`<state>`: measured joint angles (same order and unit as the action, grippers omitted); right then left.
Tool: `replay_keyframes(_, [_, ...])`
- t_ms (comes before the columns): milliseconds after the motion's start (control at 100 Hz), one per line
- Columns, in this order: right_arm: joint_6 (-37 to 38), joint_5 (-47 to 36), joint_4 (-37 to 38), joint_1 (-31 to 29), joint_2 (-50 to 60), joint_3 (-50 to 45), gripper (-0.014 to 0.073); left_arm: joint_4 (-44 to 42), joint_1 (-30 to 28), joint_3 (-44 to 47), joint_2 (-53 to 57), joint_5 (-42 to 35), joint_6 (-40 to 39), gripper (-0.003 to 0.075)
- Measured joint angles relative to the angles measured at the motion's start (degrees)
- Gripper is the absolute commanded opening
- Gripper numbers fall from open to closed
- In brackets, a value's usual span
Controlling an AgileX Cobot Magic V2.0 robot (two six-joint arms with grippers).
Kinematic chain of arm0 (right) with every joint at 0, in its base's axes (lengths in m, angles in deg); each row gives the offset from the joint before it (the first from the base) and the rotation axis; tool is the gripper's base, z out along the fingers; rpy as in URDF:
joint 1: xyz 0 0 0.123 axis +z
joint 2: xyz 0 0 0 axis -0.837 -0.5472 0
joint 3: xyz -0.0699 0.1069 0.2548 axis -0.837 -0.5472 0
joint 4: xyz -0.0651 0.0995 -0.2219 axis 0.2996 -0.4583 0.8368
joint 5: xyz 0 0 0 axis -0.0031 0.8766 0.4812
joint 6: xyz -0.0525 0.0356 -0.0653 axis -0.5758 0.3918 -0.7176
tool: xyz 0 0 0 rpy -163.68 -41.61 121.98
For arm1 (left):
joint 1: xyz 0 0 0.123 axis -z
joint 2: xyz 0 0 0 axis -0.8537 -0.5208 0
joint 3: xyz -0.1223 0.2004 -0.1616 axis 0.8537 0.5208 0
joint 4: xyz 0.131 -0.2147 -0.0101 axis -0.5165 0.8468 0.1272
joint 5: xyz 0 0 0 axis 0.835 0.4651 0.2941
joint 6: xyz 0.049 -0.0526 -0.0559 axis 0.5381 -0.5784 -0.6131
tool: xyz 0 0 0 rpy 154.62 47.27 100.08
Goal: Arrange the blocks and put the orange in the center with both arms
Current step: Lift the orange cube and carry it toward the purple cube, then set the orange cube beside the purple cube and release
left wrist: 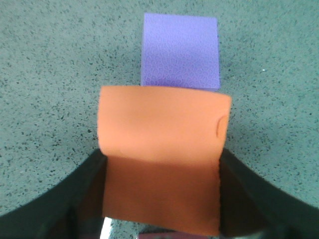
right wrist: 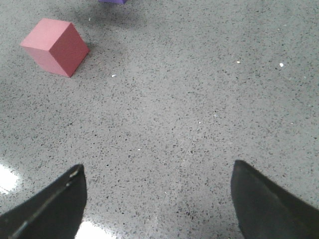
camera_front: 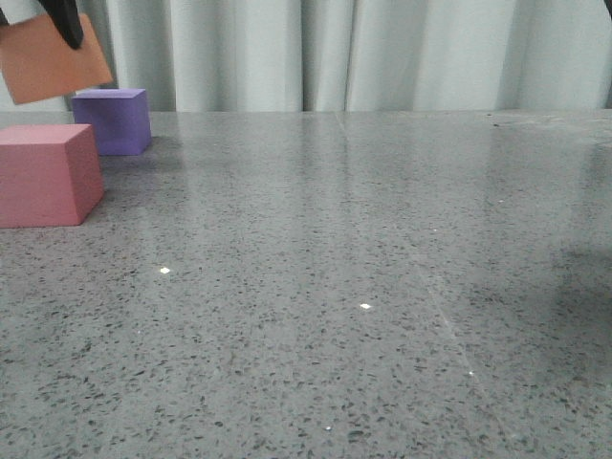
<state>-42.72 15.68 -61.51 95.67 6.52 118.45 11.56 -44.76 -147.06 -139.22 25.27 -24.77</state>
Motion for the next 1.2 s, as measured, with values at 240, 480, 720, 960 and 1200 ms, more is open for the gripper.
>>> replay_keyframes(240, [0.0,0.0,0.0,0.0,0.0,0.0,0.0594,-2.5,1.6,0.1,-4.3,-1.0,-2.4,0.0146])
replay_keyframes(480, [0.0,0.0,0.0,0.0,0.0,0.0,0.0594,-3.1,1.7,0.1,-7.1,-1.3,-2.9,0.0146])
replay_keyframes(720, [0.0,0.0,0.0,0.0,0.0,0.0,0.0594,-3.5,1.9,0.1,-8.5,-1.2,-3.0,0.0153])
replay_keyframes(960, [0.0,0.0,0.0,0.0,0.0,0.0,0.0594,-3.6,2.1,0.1,-8.5,-0.8,-2.7,0.0379])
replay_keyframes(1200, [0.0,0.0,0.0,0.0,0.0,0.0,0.0594,-3.2,2.1,0.1,-9.0,0.4,-2.4,0.057])
